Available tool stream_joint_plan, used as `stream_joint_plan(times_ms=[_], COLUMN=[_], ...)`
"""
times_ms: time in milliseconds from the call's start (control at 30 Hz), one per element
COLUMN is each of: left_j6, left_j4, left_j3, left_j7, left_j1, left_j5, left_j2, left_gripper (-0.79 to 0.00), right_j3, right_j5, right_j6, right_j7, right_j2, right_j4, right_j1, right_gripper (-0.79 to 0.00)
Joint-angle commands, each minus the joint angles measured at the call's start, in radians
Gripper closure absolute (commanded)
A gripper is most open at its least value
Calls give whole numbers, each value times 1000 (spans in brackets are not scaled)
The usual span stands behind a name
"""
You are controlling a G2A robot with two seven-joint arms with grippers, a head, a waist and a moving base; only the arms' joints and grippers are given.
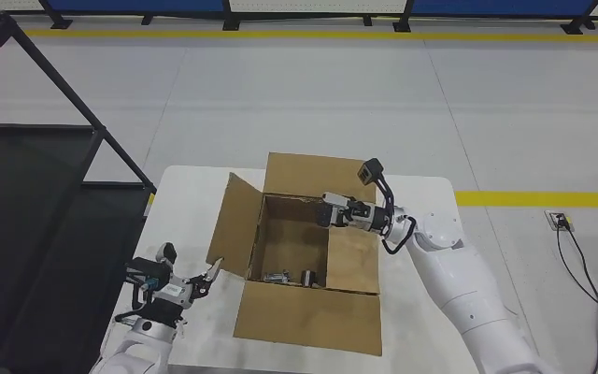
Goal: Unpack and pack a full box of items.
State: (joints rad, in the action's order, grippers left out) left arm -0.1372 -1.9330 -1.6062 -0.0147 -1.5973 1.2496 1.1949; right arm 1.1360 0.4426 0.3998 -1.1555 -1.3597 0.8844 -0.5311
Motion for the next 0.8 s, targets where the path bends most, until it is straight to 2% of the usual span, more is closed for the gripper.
stream_joint_plan(times_ms=[0, 367, 567, 767], left_j6=[5, 2, -9, -12], left_j4=[32, 255, 290, 287], left_j3=[-19, 4, 17, 24], left_j7=[13, 67, 71, 61], left_j1=[-1, 96, 117, 115], left_j5=[-3, -35, -31, -1], left_j2=[-1, 2, 3, 3], left_gripper=[-785, -785, -785, -785], right_j3=[2, -1, 6, 6], right_j5=[3, 13, 16, 22], right_j6=[0, 2, 5, 5], right_j7=[-3, -13, -12, -12], right_j2=[1, 4, 8, 11], right_j4=[2, -8, -4, 1], right_j1=[1, 10, 4, 0], right_gripper=[-785, -785, -785, -785])
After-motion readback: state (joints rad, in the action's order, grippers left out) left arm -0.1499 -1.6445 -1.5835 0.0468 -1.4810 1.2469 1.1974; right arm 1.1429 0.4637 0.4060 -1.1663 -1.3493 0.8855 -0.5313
